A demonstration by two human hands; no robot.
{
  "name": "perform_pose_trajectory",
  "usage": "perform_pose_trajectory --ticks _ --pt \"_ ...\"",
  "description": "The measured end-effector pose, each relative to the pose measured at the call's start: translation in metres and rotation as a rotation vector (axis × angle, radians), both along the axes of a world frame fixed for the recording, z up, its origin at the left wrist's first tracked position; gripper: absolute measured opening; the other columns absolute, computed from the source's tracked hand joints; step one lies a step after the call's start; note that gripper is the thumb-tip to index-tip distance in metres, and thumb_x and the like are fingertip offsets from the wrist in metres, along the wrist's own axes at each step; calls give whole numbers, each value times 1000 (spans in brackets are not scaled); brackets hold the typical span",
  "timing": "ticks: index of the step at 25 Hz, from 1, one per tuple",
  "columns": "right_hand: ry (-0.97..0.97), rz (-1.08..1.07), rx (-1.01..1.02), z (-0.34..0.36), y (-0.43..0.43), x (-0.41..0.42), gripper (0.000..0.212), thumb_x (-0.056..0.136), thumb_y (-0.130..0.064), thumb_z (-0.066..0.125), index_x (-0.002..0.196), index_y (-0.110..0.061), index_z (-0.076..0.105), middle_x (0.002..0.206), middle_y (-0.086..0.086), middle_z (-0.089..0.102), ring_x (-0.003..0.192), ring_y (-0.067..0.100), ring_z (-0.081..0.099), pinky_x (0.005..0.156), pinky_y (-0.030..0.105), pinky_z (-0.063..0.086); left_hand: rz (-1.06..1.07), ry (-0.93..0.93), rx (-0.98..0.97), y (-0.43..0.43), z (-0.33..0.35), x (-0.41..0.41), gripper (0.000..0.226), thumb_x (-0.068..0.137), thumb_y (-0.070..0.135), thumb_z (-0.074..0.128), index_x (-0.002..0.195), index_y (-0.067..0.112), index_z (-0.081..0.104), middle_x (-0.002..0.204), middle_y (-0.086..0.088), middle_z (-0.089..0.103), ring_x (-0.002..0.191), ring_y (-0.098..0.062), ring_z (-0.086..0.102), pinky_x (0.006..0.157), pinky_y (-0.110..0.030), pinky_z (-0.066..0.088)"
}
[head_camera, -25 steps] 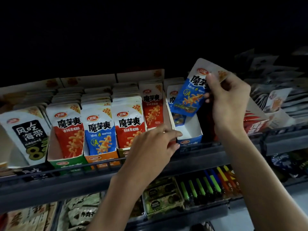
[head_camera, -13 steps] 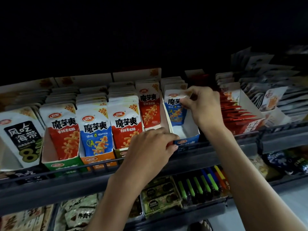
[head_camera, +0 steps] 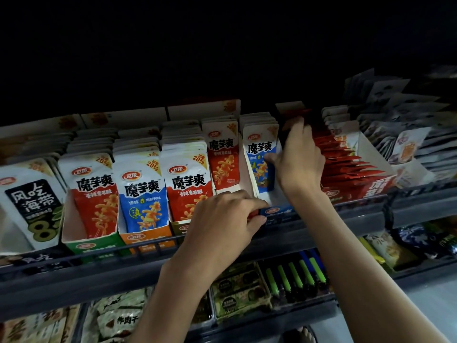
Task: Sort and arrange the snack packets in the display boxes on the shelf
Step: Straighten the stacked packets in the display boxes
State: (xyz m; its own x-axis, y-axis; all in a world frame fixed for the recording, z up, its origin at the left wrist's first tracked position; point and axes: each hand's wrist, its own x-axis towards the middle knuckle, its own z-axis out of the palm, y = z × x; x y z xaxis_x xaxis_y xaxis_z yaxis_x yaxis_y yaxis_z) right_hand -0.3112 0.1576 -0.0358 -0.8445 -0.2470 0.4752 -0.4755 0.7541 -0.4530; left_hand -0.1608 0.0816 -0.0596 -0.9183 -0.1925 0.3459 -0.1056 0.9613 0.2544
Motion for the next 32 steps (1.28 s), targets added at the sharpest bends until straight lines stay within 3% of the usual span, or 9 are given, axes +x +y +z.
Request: perform_pose_trajectory --ticks 2,6,9,15,18,21,24,27,32 --pt "27 -3 -9 -1 1 3 54 84 -26 76 123 -12 42 117 8 55 100 34 62 70 35 35 0 5 -3 0 -1 0 32 94 50 51 123 42 61 114 17 66 101 -9 61 80 -32 48" --pt "116 131 166 -6 3 7 15 88 -20 69 100 -24 62 106 0 58 97 24 59 67 32 31 -6 14 19 0 -1 0 33 94 50 52 124 39 61 118 17 65 105 -9 60 85 -32 47" --pt "103 131 269 -7 2 8 17 92 -19 65 103 -30 69 113 0 58 108 22 52 66 32 30 -10 16 23 0 -1 1 34 94 50 52 124 39 61 119 17 65 106 -8 60 86 -31 46" --pt "71 133 251 -6 4 8 21 92 -19 65 106 -33 71 115 -2 59 112 21 51 70 31 32 -27 24 20 -1 -2 1 34 93 50 52 125 39 60 118 16 65 106 -9 59 85 -31 47" --pt "40 144 164 -2 7 10 21 91 -18 64 105 -32 71 114 -2 60 110 21 54 72 29 33 -44 25 38 -2 -1 3 32 93 46 55 124 39 61 117 15 66 104 -9 60 84 -32 50" --pt "25 157 4 3 11 17 17 90 -18 62 97 -31 71 102 -7 58 95 18 58 72 29 34 -57 64 243 -7 4 10 27 93 36 60 120 36 66 110 17 68 95 1 60 81 -24 51" --pt "37 221 -166 10 15 29 17 90 -18 62 91 -34 69 92 -13 53 82 12 55 70 32 42 -36 178 401 -15 19 27 21 93 29 61 112 33 69 95 27 64 87 7 60 77 -11 47" --pt "42 371 -339 23 7 49 21 90 -14 61 86 -33 67 91 -12 58 81 9 57 69 36 47 77 384 583 -33 33 50 17 93 24 60 103 31 72 93 25 69 90 10 62 78 -14 50" --pt "6 649 -336 34 -21 99 13 90 -16 64 91 -26 71 83 -5 65 76 9 61 63 39 51 463 741 697 -94 32 90 18 93 18 60 85 31 71 82 14 70 80 2 64 71 -17 45"
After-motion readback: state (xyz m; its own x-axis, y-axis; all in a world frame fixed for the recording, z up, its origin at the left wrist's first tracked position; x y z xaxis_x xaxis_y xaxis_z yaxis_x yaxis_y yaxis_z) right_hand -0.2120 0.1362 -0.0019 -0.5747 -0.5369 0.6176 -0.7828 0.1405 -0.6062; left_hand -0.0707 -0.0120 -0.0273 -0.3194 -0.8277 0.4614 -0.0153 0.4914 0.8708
